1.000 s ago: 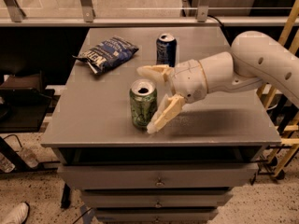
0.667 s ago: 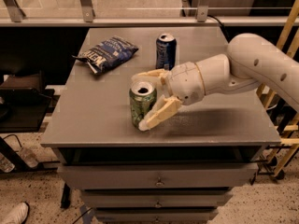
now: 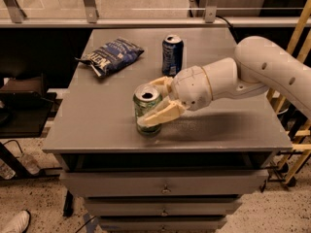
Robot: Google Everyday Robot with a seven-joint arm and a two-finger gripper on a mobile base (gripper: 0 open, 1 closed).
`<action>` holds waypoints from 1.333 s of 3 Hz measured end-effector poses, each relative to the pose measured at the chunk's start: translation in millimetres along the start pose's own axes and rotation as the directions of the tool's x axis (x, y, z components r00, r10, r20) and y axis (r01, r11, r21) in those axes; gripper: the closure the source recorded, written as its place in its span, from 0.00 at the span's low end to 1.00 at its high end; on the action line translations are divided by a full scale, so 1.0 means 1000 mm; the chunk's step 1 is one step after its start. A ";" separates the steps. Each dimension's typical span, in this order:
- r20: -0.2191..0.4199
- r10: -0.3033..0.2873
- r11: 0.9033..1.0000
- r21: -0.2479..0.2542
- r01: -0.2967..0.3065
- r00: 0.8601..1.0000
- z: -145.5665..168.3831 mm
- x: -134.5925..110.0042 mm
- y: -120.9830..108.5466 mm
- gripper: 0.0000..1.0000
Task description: Knock green can over
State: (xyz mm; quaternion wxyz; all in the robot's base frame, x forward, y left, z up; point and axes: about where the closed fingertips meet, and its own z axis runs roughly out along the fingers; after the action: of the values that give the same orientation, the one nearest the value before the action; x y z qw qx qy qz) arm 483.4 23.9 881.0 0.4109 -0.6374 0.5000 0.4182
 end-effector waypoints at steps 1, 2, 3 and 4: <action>-0.029 -0.013 1.000 0.017 0.014 0.999 -0.015 -0.004 -0.005 0.87; -0.138 -0.059 0.997 0.042 0.065 0.989 -0.045 -0.022 -0.017 1.00; -0.300 -0.094 0.993 0.040 0.111 0.949 -0.064 -0.035 -0.029 1.00; -0.483 -0.096 0.993 0.008 0.114 0.871 -0.069 -0.026 -0.039 1.00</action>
Offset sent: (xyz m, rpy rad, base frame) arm 0.0423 -0.0694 0.0770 -0.2516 -0.2016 -0.0876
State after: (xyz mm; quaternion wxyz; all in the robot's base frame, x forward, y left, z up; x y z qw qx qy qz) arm 525.8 -27.2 931.5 0.3071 -0.7401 0.5585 0.2147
